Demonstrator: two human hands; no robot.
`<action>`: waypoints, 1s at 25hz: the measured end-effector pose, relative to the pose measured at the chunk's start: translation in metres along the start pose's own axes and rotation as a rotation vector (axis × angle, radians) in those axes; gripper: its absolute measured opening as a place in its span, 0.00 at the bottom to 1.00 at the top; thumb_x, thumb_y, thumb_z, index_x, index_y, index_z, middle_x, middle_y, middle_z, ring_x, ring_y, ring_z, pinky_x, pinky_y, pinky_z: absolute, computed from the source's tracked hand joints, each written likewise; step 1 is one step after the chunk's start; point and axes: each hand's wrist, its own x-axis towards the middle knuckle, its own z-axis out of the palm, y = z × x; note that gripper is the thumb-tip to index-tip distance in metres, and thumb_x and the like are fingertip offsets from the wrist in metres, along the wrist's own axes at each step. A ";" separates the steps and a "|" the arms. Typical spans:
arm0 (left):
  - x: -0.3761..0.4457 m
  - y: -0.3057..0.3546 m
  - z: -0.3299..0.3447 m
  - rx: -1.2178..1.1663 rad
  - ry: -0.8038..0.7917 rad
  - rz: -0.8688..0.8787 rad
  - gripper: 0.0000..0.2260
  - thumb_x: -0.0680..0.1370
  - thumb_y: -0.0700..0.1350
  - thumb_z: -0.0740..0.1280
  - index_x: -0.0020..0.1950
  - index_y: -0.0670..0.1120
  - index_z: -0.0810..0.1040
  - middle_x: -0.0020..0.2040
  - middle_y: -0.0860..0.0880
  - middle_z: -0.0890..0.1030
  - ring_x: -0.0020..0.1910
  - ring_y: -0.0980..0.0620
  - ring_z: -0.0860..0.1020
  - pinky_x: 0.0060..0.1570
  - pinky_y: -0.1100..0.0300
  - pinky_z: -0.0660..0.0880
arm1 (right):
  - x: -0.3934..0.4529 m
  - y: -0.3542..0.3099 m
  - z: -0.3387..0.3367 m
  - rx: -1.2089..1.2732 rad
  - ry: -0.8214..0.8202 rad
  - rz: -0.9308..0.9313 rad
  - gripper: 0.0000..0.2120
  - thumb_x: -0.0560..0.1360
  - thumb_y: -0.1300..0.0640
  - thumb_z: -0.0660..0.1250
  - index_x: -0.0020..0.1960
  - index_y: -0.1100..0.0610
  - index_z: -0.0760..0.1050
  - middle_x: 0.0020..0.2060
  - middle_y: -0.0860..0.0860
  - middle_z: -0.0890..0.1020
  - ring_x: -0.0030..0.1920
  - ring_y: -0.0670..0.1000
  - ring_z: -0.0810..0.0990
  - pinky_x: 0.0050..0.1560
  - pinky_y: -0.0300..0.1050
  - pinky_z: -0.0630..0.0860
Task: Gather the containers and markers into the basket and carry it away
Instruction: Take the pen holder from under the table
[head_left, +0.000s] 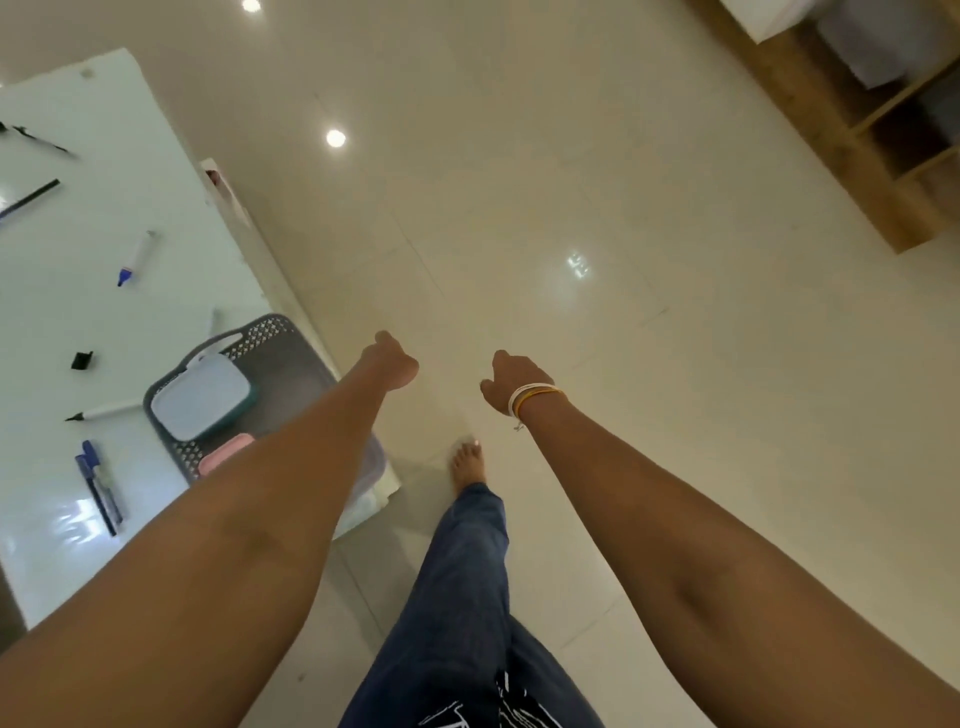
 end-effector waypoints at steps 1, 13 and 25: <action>0.012 0.015 -0.012 -0.041 0.026 -0.008 0.32 0.78 0.42 0.61 0.77 0.36 0.48 0.73 0.36 0.65 0.71 0.38 0.67 0.66 0.48 0.68 | 0.016 -0.002 -0.014 -0.012 -0.001 -0.002 0.17 0.79 0.53 0.58 0.64 0.61 0.68 0.58 0.59 0.77 0.57 0.61 0.77 0.52 0.50 0.74; 0.114 0.107 -0.169 -0.168 0.142 -0.233 0.28 0.78 0.43 0.61 0.75 0.37 0.54 0.71 0.35 0.66 0.69 0.36 0.68 0.67 0.45 0.69 | 0.200 -0.094 -0.207 -0.223 -0.141 -0.266 0.19 0.79 0.53 0.58 0.67 0.60 0.68 0.63 0.59 0.76 0.61 0.61 0.76 0.58 0.51 0.74; 0.226 0.147 -0.355 -0.437 0.396 -0.557 0.26 0.78 0.45 0.60 0.74 0.41 0.57 0.71 0.39 0.65 0.71 0.40 0.65 0.68 0.42 0.65 | 0.391 -0.250 -0.356 -0.550 -0.251 -0.576 0.20 0.78 0.53 0.59 0.67 0.59 0.69 0.65 0.59 0.74 0.62 0.61 0.76 0.61 0.53 0.75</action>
